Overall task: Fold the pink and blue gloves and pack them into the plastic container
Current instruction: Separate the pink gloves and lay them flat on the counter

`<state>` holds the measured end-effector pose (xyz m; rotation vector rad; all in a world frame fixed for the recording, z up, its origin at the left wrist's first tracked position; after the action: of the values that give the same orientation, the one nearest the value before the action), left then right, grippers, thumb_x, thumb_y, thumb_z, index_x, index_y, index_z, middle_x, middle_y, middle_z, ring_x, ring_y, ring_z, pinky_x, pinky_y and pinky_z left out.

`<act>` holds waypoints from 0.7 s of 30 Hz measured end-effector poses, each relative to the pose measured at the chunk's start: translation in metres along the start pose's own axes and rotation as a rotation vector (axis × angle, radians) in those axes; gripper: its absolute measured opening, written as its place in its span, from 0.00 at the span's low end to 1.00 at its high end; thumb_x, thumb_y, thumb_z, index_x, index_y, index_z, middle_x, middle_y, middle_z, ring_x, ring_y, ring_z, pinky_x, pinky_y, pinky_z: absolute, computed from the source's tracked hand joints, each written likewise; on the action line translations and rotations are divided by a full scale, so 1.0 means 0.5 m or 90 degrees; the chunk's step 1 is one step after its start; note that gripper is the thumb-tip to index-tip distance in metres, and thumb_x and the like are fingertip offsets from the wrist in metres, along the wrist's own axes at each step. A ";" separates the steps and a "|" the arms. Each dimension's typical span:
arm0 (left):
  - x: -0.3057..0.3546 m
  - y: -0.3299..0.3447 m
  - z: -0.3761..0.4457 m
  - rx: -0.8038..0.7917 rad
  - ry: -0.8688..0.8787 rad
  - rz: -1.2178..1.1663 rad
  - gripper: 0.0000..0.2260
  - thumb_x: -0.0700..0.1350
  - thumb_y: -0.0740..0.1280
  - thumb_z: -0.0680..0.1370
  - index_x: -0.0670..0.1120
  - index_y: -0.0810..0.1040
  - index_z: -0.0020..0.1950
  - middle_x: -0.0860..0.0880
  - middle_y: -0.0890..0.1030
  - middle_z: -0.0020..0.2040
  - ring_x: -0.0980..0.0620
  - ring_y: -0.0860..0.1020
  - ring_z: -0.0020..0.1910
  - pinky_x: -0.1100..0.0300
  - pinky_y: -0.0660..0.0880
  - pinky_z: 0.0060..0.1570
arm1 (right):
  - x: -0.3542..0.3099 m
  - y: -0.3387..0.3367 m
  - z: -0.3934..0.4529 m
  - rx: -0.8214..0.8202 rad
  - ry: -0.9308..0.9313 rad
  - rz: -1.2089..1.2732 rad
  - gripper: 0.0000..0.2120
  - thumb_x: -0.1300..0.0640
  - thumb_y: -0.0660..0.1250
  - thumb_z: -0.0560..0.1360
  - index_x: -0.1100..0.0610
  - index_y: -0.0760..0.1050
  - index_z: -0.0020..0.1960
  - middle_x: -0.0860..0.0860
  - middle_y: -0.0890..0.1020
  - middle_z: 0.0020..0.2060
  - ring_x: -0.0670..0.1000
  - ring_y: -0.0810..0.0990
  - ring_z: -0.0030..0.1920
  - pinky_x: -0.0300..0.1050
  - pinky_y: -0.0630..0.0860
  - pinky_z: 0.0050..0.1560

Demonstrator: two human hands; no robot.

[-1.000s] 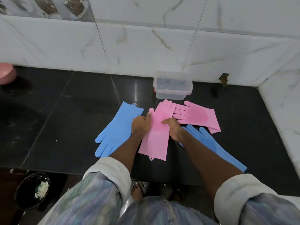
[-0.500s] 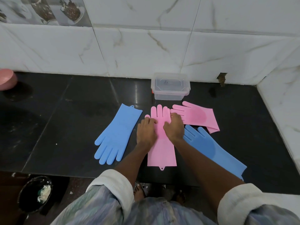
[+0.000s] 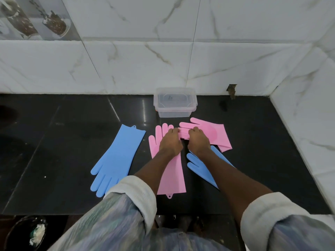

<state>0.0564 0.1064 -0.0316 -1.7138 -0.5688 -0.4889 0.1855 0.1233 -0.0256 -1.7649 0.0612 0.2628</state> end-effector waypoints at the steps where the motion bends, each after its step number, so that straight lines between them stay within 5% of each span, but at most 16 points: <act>1: -0.003 0.004 -0.001 -0.003 -0.007 0.009 0.23 0.38 0.68 0.81 0.43 0.70 0.77 0.44 0.76 0.72 0.44 0.78 0.67 0.49 0.76 0.70 | 0.004 -0.007 0.002 0.016 0.016 0.022 0.19 0.64 0.67 0.79 0.60 0.74 0.69 0.57 0.76 0.67 0.57 0.75 0.66 0.51 0.76 0.63; 5: -0.003 -0.002 -0.009 0.023 -0.011 0.024 0.23 0.41 0.69 0.82 0.44 0.70 0.76 0.44 0.76 0.72 0.44 0.79 0.66 0.49 0.77 0.67 | 0.039 -0.071 0.015 0.177 0.103 0.192 0.13 0.68 0.60 0.80 0.59 0.73 0.63 0.58 0.82 0.53 0.60 0.82 0.55 0.53 0.75 0.50; 8: 0.016 -0.009 -0.006 0.061 -0.017 -0.017 0.25 0.48 0.72 0.81 0.45 0.71 0.76 0.46 0.76 0.72 0.44 0.77 0.68 0.49 0.76 0.70 | 0.061 -0.127 0.024 0.271 0.061 0.276 0.05 0.62 0.58 0.85 0.59 0.72 0.58 0.55 0.81 0.43 0.58 0.82 0.47 0.50 0.75 0.44; 10: 0.037 -0.012 -0.001 0.078 -0.029 -0.116 0.29 0.51 0.74 0.80 0.44 0.70 0.77 0.46 0.75 0.73 0.45 0.76 0.71 0.49 0.75 0.72 | 0.072 -0.167 0.027 0.318 0.032 0.356 0.10 0.56 0.55 0.87 0.59 0.72 0.59 0.54 0.81 0.44 0.58 0.83 0.47 0.52 0.78 0.45; 16: 0.086 -0.024 0.008 0.009 -0.053 -0.570 0.28 0.53 0.77 0.77 0.45 0.75 0.73 0.50 0.83 0.66 0.48 0.82 0.64 0.56 0.79 0.61 | 0.048 -0.260 0.036 0.361 -0.048 0.509 0.10 0.50 0.54 0.87 0.52 0.71 0.53 0.46 0.77 0.39 0.42 0.74 0.36 0.44 0.70 0.39; 21: 0.065 -0.066 -0.010 0.042 -0.078 -0.706 0.15 0.55 0.80 0.74 0.49 0.85 0.55 0.49 0.89 0.51 0.48 0.88 0.50 0.57 0.83 0.48 | 0.010 -0.276 0.035 0.326 0.002 0.702 0.08 0.48 0.55 0.85 0.49 0.70 0.51 0.42 0.75 0.39 0.36 0.73 0.36 0.35 0.69 0.39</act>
<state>0.0617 0.1109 0.0147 -1.2387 -1.6088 -1.1130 0.2134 0.1699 0.1026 -1.0653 1.0242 0.9371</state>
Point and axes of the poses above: each hand's wrist, its own z-axis towards the middle knuckle, its own y-axis out of the palm, x = y × z, the point moved 5 cm from there along z, towards the middle knuckle
